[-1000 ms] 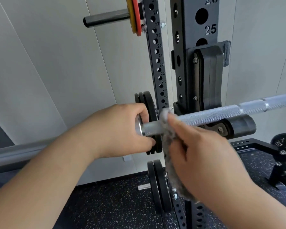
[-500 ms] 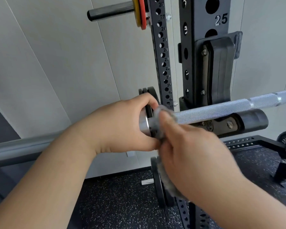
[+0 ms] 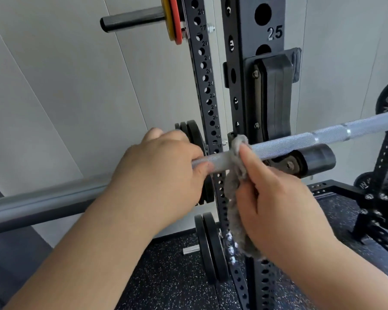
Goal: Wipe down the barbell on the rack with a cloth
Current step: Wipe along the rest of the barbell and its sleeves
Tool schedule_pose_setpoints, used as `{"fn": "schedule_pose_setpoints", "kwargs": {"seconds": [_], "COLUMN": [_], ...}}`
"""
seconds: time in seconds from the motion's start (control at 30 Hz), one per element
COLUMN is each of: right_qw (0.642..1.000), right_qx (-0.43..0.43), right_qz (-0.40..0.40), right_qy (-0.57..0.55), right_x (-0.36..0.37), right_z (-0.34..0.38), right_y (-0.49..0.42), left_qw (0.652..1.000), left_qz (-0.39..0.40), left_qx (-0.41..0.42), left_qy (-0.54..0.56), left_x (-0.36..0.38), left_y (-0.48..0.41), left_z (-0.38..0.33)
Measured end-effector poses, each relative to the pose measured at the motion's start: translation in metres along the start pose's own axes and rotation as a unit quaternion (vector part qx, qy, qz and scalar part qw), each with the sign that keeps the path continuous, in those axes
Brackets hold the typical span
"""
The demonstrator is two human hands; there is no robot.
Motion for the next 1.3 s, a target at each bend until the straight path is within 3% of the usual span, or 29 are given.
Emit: {"fn": "schedule_pose_setpoints", "kwargs": {"seconds": [0.07, 0.23, 0.37, 0.47, 0.57, 0.63, 0.73, 0.83, 0.9, 1.03, 1.1, 1.2, 1.3], "right_qw": [0.999, 0.998, 0.999, 0.999, 1.0, 1.0, 0.998, 1.0, 0.999, 0.998, 1.0, 0.999, 0.999], "right_qx": [0.036, -0.046, 0.026, 0.011, -0.025, -0.005, 0.044, -0.019, -0.032, 0.046, 0.006, -0.031, 0.033], "right_qz": [-0.022, 0.039, -0.022, -0.029, 0.009, -0.019, -0.053, 0.001, 0.014, -0.046, -0.029, 0.03, -0.013], "right_qy": [-0.017, 0.01, 0.013, 0.02, -0.004, -0.013, -0.003, -0.004, 0.001, 0.014, 0.006, -0.014, -0.01], "right_x": [-0.006, 0.009, -0.005, 0.002, 0.011, 0.005, 0.001, 0.015, 0.014, 0.0, 0.007, 0.016, 0.005], "right_z": [-0.009, -0.002, -0.015, -0.008, -0.004, -0.01, -0.015, 0.001, 0.002, -0.012, -0.004, 0.005, -0.009], "right_y": [0.0, 0.012, 0.008, 0.012, 0.019, 0.016, 0.011, 0.014, 0.016, 0.007, 0.006, 0.011, 0.006], "left_qw": [0.999, 0.986, 0.978, 0.992, 0.995, 0.985, 0.97, 0.963, 0.968, 0.992, 0.994, 0.995, 0.985], "left_qz": [0.007, 0.159, 0.197, 0.117, -0.061, -0.142, -0.212, -0.232, -0.218, -0.112, -0.069, 0.025, 0.128], "left_qx": [0.021, 0.049, 0.065, 0.037, 0.051, 0.063, 0.036, 0.03, 0.043, 0.062, 0.043, 0.013, 0.0], "left_qy": [-0.034, -0.019, 0.017, 0.017, -0.053, -0.07, -0.115, -0.137, -0.118, 0.02, 0.077, 0.094, 0.114], "left_x": [-0.001, -0.02, -0.027, -0.013, 0.004, 0.015, 0.034, 0.041, 0.035, 0.014, 0.007, -0.002, -0.011], "left_y": [0.0, -0.023, -0.032, -0.018, -0.001, 0.005, 0.015, 0.019, 0.017, 0.008, 0.001, -0.01, -0.019], "left_z": [-0.004, -0.009, -0.005, -0.01, -0.02, -0.022, -0.026, -0.026, -0.023, -0.011, -0.003, 0.011, 0.017]}}
Point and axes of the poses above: each hand's wrist, its own y-axis away from the middle knuckle, its own x-axis out of the palm, z = x × y, the point moved 1 cm from there along -y, towards the middle knuckle, and after that the axes turned 8 degrees about -y, right-handed, at the moved point
